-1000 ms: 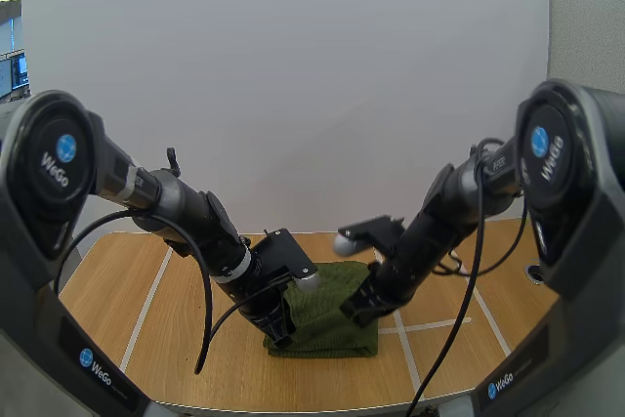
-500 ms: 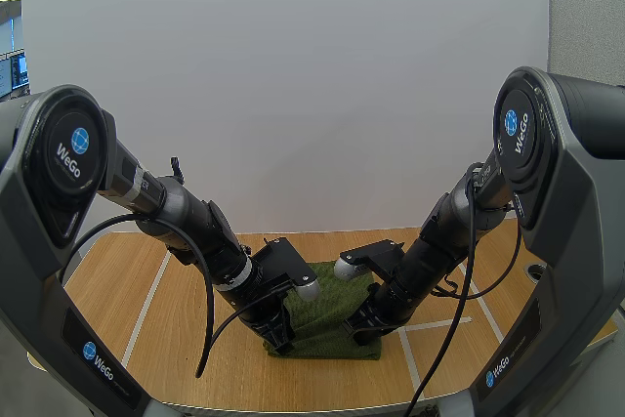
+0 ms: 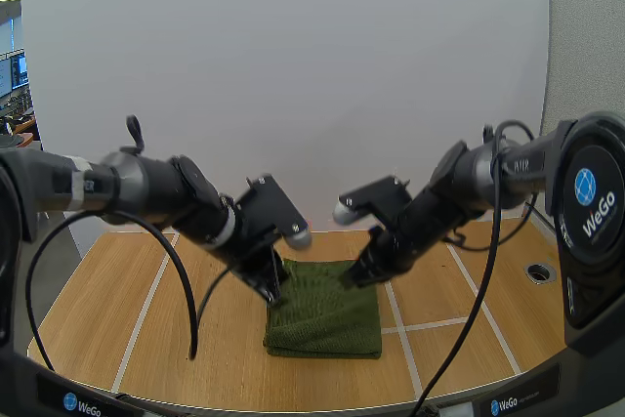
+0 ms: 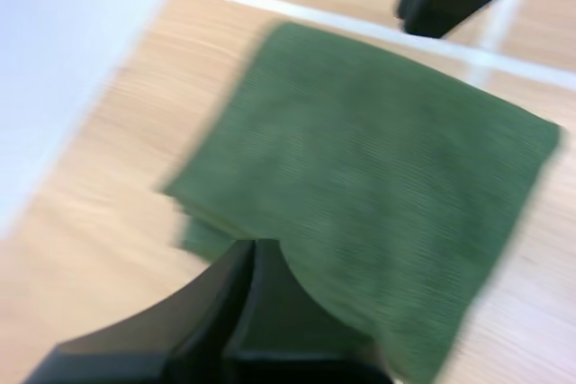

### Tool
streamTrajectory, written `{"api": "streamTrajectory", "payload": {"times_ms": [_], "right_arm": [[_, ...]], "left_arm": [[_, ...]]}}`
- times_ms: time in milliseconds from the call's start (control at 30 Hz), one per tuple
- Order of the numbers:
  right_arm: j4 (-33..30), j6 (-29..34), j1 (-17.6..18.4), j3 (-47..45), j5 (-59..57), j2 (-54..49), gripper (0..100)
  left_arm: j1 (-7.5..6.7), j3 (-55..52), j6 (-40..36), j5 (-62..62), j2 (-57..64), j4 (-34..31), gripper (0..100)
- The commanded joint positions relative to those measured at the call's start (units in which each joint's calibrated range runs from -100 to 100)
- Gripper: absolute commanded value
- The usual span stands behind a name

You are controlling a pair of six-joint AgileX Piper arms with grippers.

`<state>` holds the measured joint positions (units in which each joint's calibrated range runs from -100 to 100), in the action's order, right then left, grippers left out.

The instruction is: Fold the towel

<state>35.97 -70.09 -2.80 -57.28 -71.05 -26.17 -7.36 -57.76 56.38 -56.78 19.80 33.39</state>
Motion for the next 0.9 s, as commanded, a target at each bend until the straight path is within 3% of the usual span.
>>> {"api": "streamTrajectory", "payload": {"times_ms": [0,333,867], "right_arm": [[-0.3,3.2,0.0,11.4,-1.0,4.1,0],[1.0,3.4,0.0,18.4,4.4,17.6,0],[4.1,2.1,0.0,22.7,9.7,30.9,0]], "left_arm": [[2.55,10.8,-0.7,0.3,-1.1,1.0,0],[2.55,21.1,-0.8,0.7,-17.2,3.5,0],[3.18,22.0,0.7,5.1,-30.4,4.3,0]]}}
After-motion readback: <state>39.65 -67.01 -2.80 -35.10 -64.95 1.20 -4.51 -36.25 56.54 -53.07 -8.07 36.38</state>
